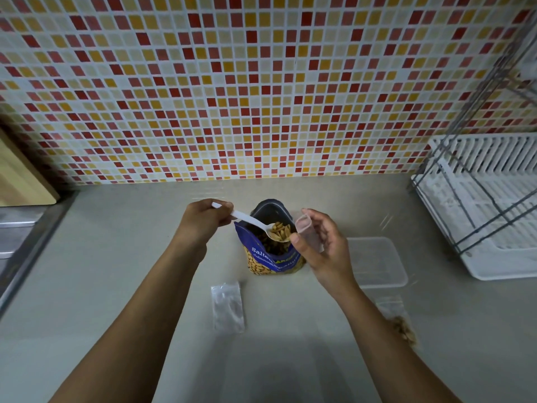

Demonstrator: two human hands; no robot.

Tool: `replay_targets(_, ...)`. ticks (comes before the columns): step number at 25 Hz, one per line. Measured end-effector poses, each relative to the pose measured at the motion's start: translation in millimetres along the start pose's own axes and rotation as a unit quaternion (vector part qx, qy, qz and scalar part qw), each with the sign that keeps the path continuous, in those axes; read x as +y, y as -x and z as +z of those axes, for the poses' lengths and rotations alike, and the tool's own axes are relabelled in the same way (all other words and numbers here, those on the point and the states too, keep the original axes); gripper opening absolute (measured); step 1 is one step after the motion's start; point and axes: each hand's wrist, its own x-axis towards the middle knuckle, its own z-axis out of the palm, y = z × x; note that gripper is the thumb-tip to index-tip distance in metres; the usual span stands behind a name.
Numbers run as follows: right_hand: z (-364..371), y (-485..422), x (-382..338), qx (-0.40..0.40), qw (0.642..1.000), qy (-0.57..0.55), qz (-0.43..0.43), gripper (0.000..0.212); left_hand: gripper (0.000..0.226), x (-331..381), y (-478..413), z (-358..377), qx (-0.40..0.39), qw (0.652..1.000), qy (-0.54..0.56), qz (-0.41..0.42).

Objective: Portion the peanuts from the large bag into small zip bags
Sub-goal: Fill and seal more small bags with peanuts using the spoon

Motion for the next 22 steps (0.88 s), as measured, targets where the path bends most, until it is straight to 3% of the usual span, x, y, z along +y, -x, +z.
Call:
replay_targets(4,2.9,-0.3,-3.3,0.010,1.000,0.016,-0.014,0.049,0.017,3.7,-4.4,-20.8,0.008,0.999,0.021,-0.037)
replay_targets(7,6.0,-2.7,-4.3,0.010,0.995,0.098,-0.026,0.058,0.009,13.0,-3.9,-39.0,0.009,0.999,0.027,-0.040)
replay_targets(12,13.9,-6.7,-8.2,0.001,0.972,0.234,-0.038,0.070,0.004,41.3,-0.7,-58.7,-0.001,0.999,0.042,-0.004)
replay_targets(18,18.6,-6.8,-13.8,0.009,0.967,0.251,-0.037,0.073,0.009,67.2,5.4,-40.0,-0.020,0.998,-0.034,0.044)
replay_targets(22,21.1,-8.1,-12.5,0.025,0.967,0.251,-0.031,0.070,0.006,84.9,12.1,-22.8,-0.042,0.984,-0.112,0.135)
